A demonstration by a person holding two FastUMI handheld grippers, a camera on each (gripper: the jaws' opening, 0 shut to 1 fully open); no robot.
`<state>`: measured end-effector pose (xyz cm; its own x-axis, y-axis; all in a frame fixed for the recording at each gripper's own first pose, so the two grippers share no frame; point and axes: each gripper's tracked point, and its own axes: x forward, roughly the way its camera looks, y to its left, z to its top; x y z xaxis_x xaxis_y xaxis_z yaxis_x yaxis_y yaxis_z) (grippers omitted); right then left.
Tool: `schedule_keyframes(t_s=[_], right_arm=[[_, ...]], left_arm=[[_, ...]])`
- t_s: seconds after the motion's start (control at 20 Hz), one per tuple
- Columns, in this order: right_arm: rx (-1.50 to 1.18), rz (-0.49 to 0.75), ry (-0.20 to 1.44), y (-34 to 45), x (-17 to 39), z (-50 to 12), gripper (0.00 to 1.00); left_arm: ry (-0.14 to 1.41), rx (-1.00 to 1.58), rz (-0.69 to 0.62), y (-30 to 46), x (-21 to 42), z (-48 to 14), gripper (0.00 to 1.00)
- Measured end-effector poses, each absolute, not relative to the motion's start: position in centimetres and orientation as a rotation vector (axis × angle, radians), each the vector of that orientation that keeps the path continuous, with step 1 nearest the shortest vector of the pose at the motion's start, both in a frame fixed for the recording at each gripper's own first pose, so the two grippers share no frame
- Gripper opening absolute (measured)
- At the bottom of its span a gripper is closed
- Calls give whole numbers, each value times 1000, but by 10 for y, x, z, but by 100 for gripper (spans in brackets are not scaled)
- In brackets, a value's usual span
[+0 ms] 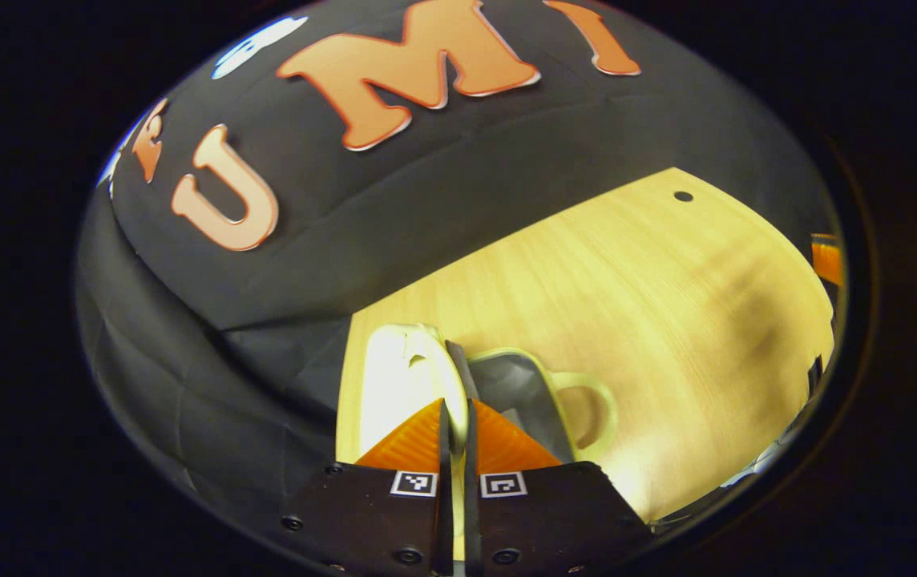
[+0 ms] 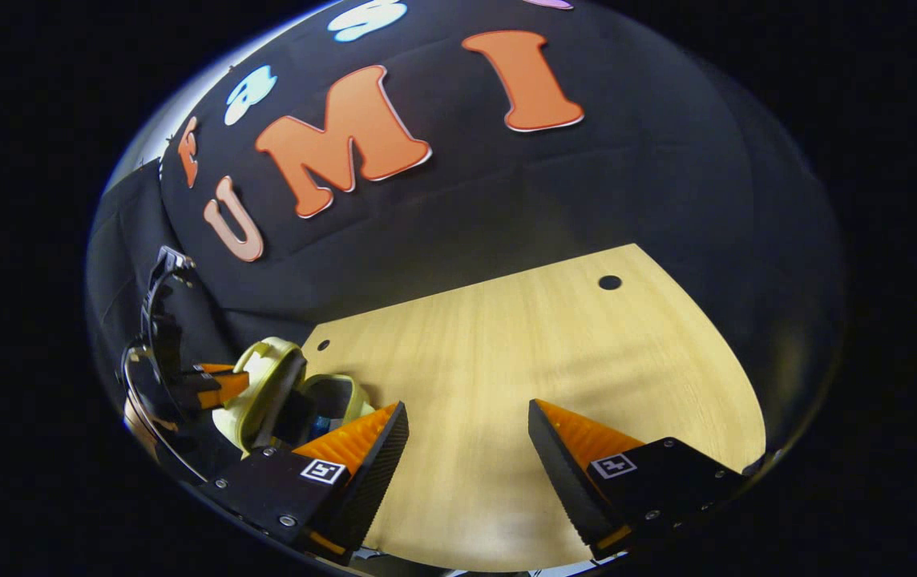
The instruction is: First open the suitcase, pack the skin care products into it, and then close the suitcase.
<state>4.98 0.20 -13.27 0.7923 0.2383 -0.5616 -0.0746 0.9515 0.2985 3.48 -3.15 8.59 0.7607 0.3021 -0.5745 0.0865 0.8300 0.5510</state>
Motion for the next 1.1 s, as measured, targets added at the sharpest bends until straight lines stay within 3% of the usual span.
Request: schedule_keyframes(t_s=[0.3,0.7,1.05,1.1], right_arm=[[231,93,673,-42,38,-153,95],[202,101,723,-37,33,-172,95],[173,149,740,-19,38,-176,95],[165,155,741,-15,40,-177,95]], left_arm=[[828,592,59,-80,43,-21,5],[912,594,89,-82,49,-68,8],[902,489,84,-82,49,-69,23],[900,438,73,-86,43,-67,37]])
